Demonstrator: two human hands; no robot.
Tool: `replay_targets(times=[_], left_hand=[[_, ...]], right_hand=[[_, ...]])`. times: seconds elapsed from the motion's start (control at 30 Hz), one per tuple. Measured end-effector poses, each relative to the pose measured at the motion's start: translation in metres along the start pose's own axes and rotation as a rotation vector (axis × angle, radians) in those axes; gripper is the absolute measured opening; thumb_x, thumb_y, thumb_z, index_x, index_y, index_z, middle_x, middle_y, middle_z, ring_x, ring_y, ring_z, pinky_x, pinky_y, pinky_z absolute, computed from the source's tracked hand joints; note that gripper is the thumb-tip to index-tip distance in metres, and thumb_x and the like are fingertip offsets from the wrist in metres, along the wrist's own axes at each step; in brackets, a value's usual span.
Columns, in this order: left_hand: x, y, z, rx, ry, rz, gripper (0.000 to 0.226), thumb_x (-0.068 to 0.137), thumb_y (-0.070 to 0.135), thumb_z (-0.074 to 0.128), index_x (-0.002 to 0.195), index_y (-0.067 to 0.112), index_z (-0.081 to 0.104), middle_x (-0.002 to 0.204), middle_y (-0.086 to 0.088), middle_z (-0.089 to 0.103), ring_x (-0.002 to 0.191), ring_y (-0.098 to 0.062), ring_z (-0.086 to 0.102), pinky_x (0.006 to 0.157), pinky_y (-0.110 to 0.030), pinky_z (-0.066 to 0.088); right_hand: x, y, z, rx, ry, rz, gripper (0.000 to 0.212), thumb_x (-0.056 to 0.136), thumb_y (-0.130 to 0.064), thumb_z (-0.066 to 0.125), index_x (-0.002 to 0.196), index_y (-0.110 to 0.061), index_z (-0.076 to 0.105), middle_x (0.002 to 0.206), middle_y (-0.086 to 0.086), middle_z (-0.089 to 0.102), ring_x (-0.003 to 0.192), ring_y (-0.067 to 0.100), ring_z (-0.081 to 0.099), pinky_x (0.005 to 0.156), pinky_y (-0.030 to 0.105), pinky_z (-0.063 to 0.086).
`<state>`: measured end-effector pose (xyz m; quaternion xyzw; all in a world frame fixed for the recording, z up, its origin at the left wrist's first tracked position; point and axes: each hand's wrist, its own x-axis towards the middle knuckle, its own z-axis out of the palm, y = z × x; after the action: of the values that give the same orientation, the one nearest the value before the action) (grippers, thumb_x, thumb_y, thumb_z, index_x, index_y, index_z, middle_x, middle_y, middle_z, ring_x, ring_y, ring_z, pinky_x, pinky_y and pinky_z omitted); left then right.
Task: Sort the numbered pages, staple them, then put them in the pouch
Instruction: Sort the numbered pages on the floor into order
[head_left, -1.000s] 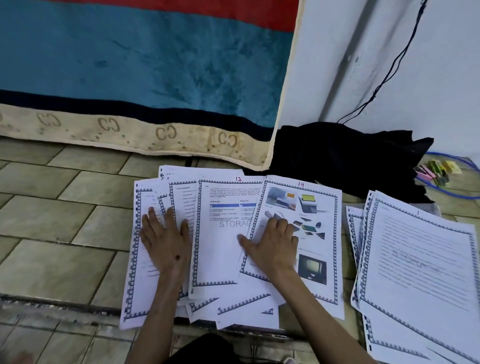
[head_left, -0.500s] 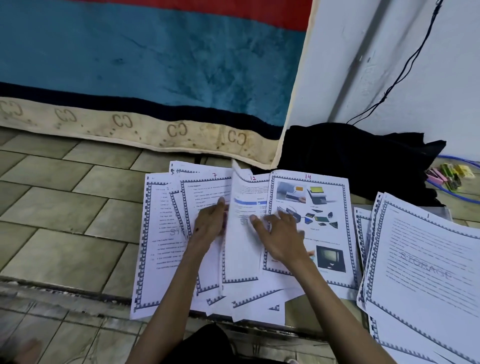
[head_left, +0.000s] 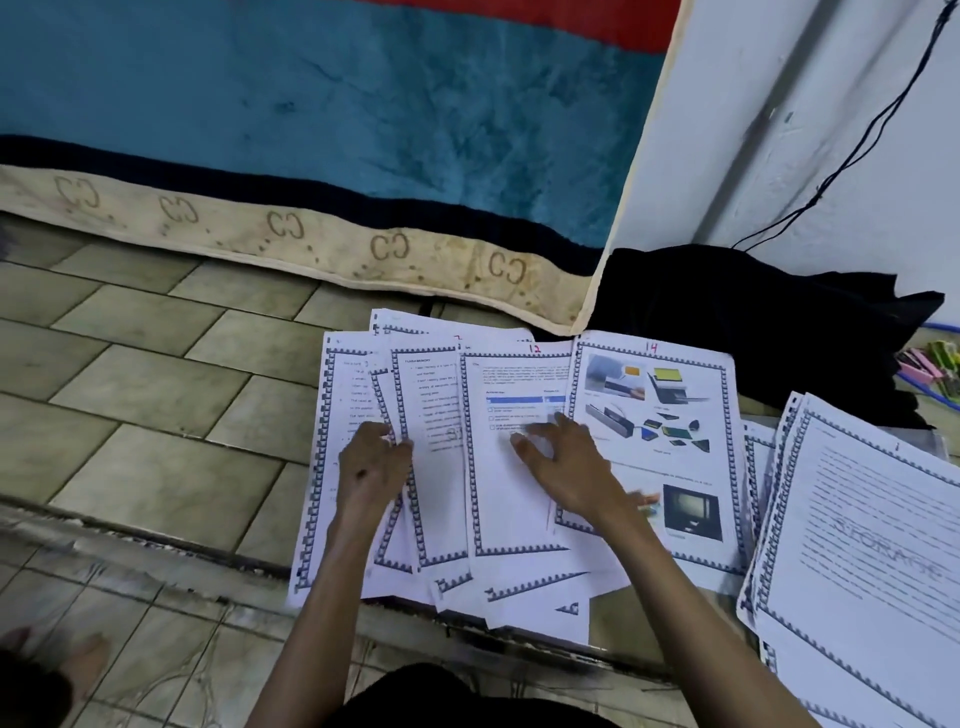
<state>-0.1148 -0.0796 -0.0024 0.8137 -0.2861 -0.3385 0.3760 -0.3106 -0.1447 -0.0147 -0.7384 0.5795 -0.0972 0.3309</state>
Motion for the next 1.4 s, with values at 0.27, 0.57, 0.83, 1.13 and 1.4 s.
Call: replay_targets(times=[0.27,0.57,0.83,1.13,1.4], left_hand=[[0.005,-0.002,0.001,0.177,0.027,0.021,0.033,0.091,0.02,0.055,0.117,0.002,0.06,0.122,-0.017,0.061,0.105,-0.028,0.06,0.074,-0.017,0.034],[-0.016,0.041,0.015,-0.446,-0.403,-0.068,0.051,0.096,0.052,0.027,0.097,0.017,0.065,0.089,-0.001,0.069,0.08,-0.015,0.065,0.07,-0.027,0.052],[0.003,0.013,0.006,-0.06,-0.019,-0.032,0.036,0.094,0.025,0.048,0.128,0.013,0.052,0.139,-0.009,0.049,0.122,-0.029,0.05,0.102,-0.036,0.043],[0.017,0.012,0.001,-0.261,0.013,-0.15,0.027,0.094,0.032,0.049,0.086,0.01,0.063,0.092,-0.013,0.062,0.08,-0.025,0.058,0.077,-0.027,0.042],[0.0,0.039,0.003,-0.713,-0.332,-0.201,0.048,0.098,0.047,0.026,0.103,0.012,0.059,0.09,-0.007,0.065,0.081,-0.022,0.062,0.068,-0.032,0.05]], right_hand=[[-0.019,-0.035,0.034,0.097,0.043,-0.182,0.052,0.093,-0.048,0.045,0.137,-0.02,0.041,0.135,0.006,0.051,0.128,0.023,0.043,0.102,0.033,0.038],[-0.028,-0.047,0.015,0.383,-0.127,-0.167,0.092,0.089,-0.031,0.06,0.145,-0.04,-0.012,0.14,0.003,0.049,0.126,0.016,0.05,0.082,0.014,0.042],[-0.026,-0.01,-0.048,0.194,0.097,-0.2,0.07,0.083,0.011,0.038,0.139,-0.03,0.04,0.141,0.006,0.049,0.084,0.014,0.063,0.064,0.016,0.04],[-0.022,-0.023,-0.059,0.107,0.008,-0.121,0.04,0.093,-0.011,0.046,0.132,-0.021,0.053,0.137,0.006,0.053,0.072,0.005,0.063,0.06,0.007,0.043],[-0.033,-0.067,-0.002,0.001,-0.088,-0.101,0.067,0.076,-0.061,0.062,0.126,-0.017,0.054,0.127,0.003,0.055,0.121,0.022,0.05,0.097,0.033,0.042]])
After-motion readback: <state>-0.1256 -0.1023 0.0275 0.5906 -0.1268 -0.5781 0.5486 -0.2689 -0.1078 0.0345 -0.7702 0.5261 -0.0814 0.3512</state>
